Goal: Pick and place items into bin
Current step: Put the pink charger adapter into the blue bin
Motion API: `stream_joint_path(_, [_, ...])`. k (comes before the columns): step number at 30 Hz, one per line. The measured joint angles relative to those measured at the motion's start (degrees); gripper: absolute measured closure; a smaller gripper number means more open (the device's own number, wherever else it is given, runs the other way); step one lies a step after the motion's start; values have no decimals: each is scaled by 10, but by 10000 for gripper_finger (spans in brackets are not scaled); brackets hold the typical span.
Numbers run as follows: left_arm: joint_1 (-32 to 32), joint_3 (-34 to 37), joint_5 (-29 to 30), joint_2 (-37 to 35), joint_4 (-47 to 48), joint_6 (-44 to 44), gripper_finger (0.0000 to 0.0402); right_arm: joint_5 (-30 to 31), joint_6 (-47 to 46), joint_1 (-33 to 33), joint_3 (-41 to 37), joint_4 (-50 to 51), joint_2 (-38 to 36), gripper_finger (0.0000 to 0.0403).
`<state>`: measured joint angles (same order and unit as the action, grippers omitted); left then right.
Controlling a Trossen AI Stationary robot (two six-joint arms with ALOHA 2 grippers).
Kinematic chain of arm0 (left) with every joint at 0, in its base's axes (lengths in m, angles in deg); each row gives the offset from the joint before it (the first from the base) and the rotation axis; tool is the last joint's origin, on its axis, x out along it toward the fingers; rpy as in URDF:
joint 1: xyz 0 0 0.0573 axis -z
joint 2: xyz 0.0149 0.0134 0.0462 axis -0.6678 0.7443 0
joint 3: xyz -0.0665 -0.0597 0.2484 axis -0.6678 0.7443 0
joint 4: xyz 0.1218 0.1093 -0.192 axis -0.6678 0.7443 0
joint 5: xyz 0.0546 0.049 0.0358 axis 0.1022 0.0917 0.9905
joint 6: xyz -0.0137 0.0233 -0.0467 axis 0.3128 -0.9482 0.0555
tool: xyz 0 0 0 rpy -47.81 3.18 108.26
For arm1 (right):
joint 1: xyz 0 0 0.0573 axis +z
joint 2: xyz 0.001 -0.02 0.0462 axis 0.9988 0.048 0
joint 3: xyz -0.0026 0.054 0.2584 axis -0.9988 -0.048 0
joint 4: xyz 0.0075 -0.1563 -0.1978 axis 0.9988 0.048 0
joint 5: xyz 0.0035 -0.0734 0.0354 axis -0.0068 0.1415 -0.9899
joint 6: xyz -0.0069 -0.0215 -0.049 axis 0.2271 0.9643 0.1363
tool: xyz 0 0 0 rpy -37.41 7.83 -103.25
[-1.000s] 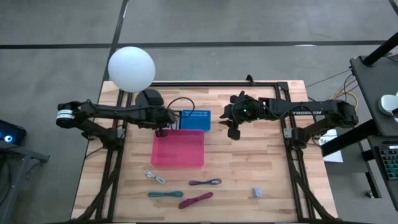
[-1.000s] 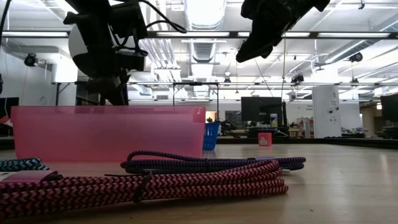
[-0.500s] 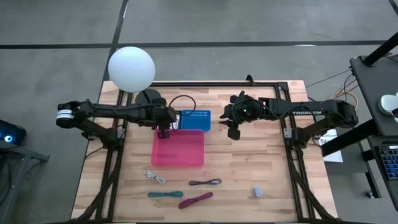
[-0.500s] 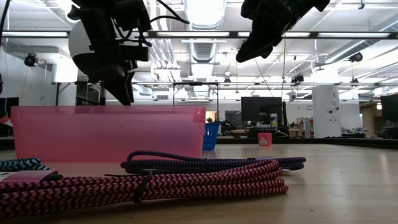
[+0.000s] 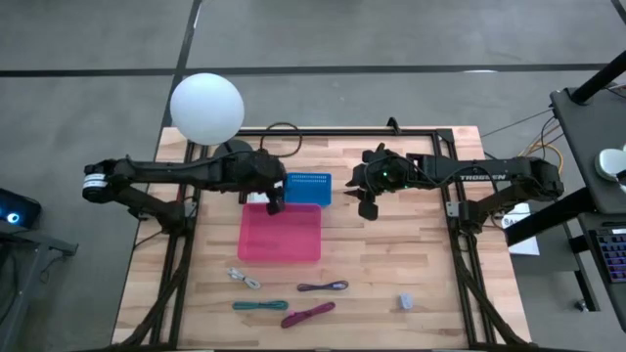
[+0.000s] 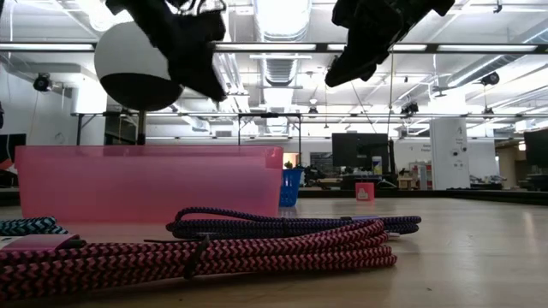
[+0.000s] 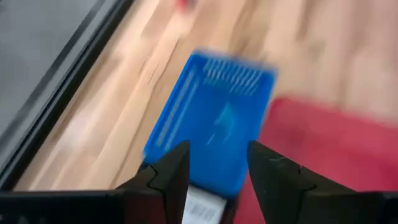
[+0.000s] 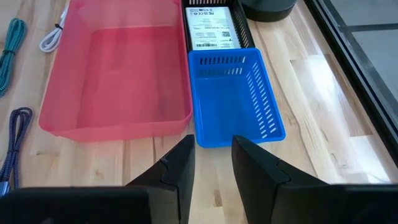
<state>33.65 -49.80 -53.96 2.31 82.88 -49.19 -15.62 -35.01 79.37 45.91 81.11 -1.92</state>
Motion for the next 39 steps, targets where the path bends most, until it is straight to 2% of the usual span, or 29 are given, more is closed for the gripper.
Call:
stream_joint_path(3, [0, 4, -29, -13, -50, 9, 258, 0, -3, 0, 0, 0, 0, 310])
stream_joint_path(9, [0, 16, -47, -50, -137, 29, 258, 0, -40, 0, 0, 9, 0, 309])
stream_joint_path(13, [0, 20, -47, -81, -139, 44, 258, 31, -47, 0, 0, 55, 0, 301])
stream_joint_path(17, [0, 25, -47, -111, -138, 44, 258, 60, -63, -1, 0, 95, -4, 272])
stream_joint_path(22, [0, 30, -45, -134, -136, 45, 258, 58, -87, 0, -1, 107, -9, 224])
stream_joint_path(27, [0, 32, -44, -144, -136, 45, 258, 34, -105, 0, -1, 166, -26, 188])
stream_joint_path(32, [0, 34, -44, -141, -135, 45, 258, 38, -118, 0, -1, 208, -41, 175])
stream_joint_path(39, [0, 34, -42, -138, -136, 59, 258, 57, -122, -26, -37, 177, -79, 173])
